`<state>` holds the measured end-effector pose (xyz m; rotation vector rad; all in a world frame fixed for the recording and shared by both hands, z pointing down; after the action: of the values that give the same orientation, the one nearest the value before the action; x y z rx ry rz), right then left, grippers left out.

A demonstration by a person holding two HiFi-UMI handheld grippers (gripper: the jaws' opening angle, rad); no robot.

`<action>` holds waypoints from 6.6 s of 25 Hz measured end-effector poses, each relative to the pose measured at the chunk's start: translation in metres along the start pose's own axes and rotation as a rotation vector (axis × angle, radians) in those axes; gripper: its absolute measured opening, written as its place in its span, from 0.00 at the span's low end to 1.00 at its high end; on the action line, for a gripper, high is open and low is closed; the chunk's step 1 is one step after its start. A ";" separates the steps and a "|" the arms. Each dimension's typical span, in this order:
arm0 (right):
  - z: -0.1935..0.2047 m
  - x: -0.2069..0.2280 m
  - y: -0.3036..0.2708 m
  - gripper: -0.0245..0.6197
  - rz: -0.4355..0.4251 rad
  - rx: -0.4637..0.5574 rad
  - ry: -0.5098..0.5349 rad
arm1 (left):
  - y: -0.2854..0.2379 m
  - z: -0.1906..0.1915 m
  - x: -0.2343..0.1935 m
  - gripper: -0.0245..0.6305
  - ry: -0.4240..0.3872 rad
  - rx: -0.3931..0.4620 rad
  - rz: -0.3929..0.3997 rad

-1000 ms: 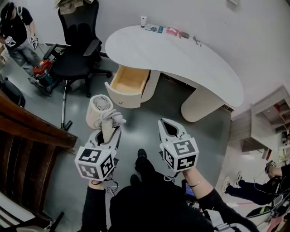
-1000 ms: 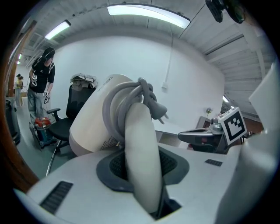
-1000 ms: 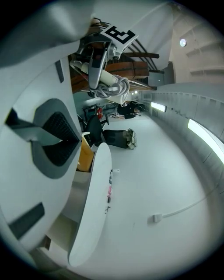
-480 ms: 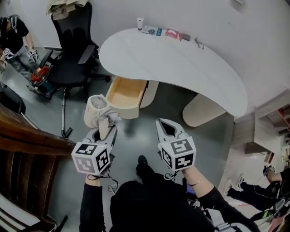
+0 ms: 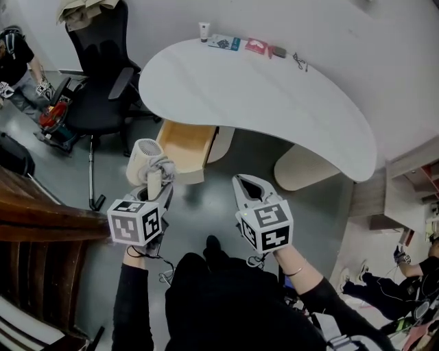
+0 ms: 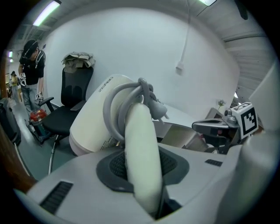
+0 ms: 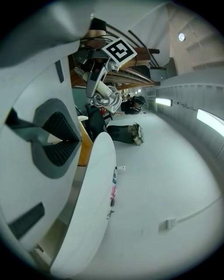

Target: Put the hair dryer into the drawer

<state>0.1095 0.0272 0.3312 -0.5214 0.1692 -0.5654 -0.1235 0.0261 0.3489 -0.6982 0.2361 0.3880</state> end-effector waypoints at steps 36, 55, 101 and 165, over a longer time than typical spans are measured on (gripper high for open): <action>-0.026 0.033 -0.131 0.04 0.075 -0.148 -0.120 | -0.160 -0.010 -0.070 0.22 -0.235 -0.748 0.262; -0.021 0.042 -0.176 0.04 0.151 -0.236 -0.230 | -0.233 0.004 -0.088 0.22 -0.400 -1.121 0.373; 0.024 0.031 -0.242 0.04 0.050 -0.453 -0.241 | -0.320 0.045 -0.098 0.22 -0.588 -0.831 0.335; 0.042 0.023 -0.229 0.04 0.043 -0.511 -0.192 | -0.323 0.028 -0.092 0.30 -0.786 -0.619 0.218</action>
<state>0.0338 -0.1327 0.4850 -1.0614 0.1411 -0.4244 -0.0674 -0.2058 0.5868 -1.0686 -0.5842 0.9303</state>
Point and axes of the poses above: the fingertips, and each gripper's own axes: y backward along the fingers, x to its right, z out of its underside, the point moved 6 cm from there along y, backward along the fingers, and after that the axes turned 4 degrees about y, right-handed, at the moved point
